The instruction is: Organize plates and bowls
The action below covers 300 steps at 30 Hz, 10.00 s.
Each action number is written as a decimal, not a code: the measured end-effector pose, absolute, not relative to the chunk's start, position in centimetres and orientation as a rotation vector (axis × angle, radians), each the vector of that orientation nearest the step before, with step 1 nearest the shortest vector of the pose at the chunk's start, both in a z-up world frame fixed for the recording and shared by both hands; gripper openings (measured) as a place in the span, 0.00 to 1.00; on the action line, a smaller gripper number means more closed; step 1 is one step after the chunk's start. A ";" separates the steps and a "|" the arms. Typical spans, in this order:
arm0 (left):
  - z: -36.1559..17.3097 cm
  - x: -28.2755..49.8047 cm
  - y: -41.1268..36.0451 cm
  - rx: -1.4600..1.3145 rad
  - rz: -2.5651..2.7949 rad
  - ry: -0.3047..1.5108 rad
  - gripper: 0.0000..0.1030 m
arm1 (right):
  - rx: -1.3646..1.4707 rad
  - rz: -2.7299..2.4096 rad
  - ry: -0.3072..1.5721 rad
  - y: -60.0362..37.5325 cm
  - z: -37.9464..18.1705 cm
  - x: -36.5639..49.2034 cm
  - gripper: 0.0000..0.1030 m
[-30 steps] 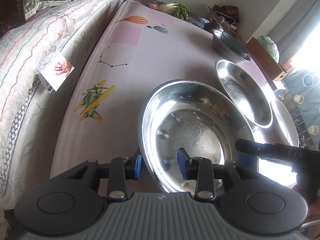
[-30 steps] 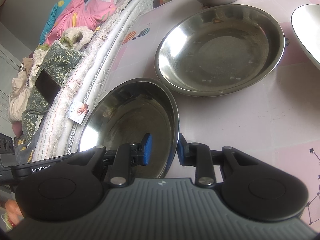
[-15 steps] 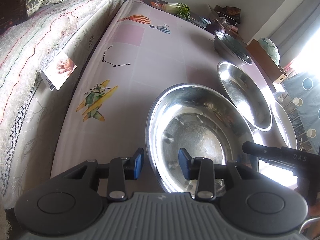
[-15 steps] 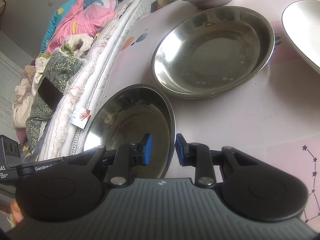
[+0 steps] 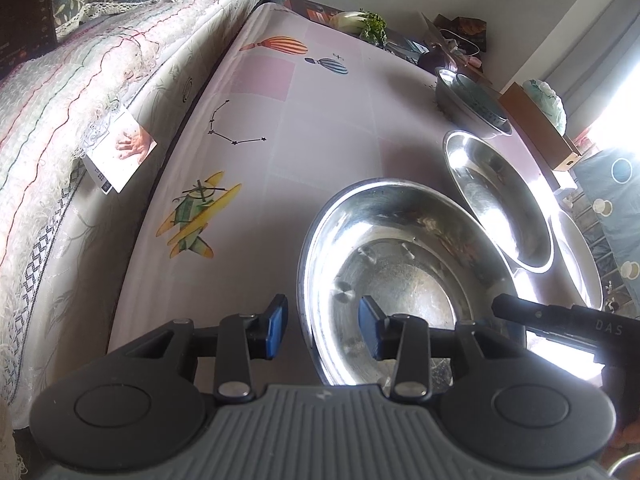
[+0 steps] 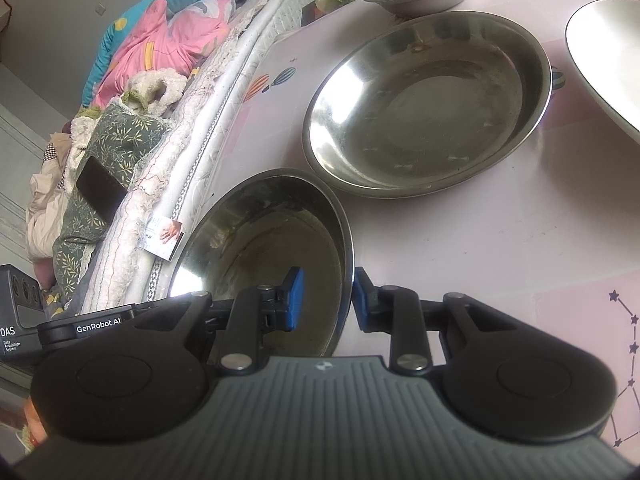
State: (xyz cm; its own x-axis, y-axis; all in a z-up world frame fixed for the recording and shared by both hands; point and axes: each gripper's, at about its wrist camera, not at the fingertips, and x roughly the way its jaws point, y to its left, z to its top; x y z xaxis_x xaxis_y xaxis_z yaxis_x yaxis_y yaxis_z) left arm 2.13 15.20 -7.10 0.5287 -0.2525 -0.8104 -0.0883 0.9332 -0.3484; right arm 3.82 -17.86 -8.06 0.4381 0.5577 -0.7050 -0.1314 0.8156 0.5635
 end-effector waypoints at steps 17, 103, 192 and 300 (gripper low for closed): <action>-7.1 2.6 14.2 -0.309 -0.094 1.003 0.30 | 0.473 0.437 1.045 -17.3 -8.7 4.1 0.23; -3.0 1.5 11.0 -0.117 -0.062 0.914 0.25 | 0.426 0.445 0.924 -19.8 -5.1 2.1 0.15; -4.3 15.4 1.5 -0.059 -0.257 0.950 0.27 | 0.397 0.066 0.878 -28.4 -4.9 9.5 0.33; -7.7 8.4 -13.2 -0.037 -0.538 1.068 0.22 | 0.756 0.168 0.921 -47.3 -11.5 1.1 0.21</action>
State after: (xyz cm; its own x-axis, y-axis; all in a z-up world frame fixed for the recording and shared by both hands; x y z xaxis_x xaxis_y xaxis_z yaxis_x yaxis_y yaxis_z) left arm 8.37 -13.23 -7.73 0.3661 -0.4357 -0.8223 0.4011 0.8712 -0.2831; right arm 1.07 -47.29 -11.49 0.6122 0.4386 -0.6579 0.1773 0.7347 0.6548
